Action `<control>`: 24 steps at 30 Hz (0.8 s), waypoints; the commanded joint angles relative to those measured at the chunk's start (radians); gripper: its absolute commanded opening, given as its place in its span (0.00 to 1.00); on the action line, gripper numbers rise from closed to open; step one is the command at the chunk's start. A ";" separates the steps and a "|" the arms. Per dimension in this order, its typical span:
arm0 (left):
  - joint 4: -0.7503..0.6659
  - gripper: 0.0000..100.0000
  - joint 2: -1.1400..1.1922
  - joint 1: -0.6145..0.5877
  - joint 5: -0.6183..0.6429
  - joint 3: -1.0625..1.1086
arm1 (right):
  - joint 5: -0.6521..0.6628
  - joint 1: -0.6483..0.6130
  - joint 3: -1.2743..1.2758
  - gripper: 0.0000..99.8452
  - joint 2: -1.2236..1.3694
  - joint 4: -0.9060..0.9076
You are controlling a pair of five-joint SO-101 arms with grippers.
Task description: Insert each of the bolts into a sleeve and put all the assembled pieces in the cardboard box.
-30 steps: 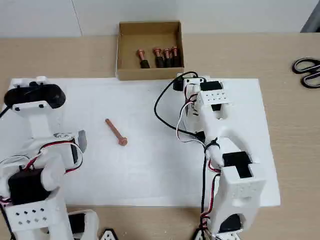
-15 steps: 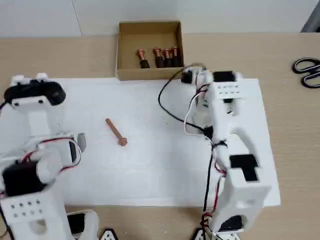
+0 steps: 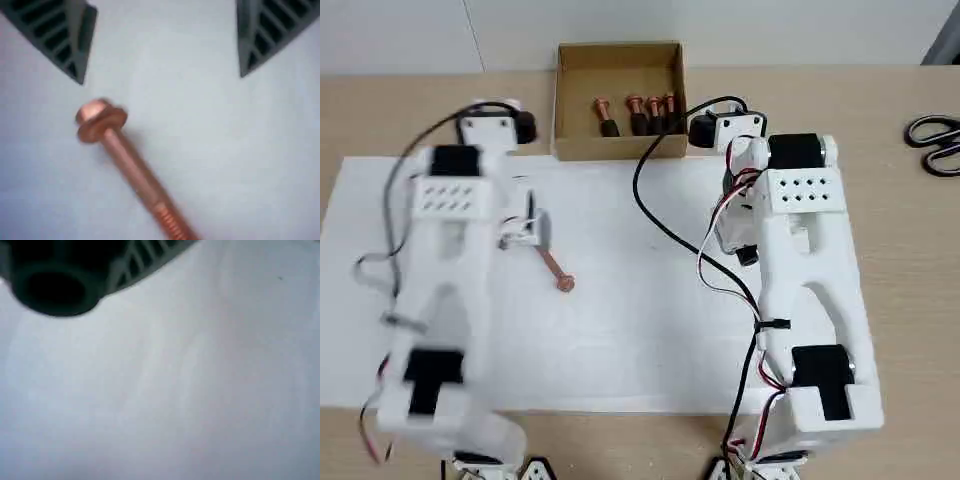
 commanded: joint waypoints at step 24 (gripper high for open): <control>0.063 0.05 0.499 0.066 0.307 -0.309 | 0.000 0.004 0.038 0.01 -0.062 0.005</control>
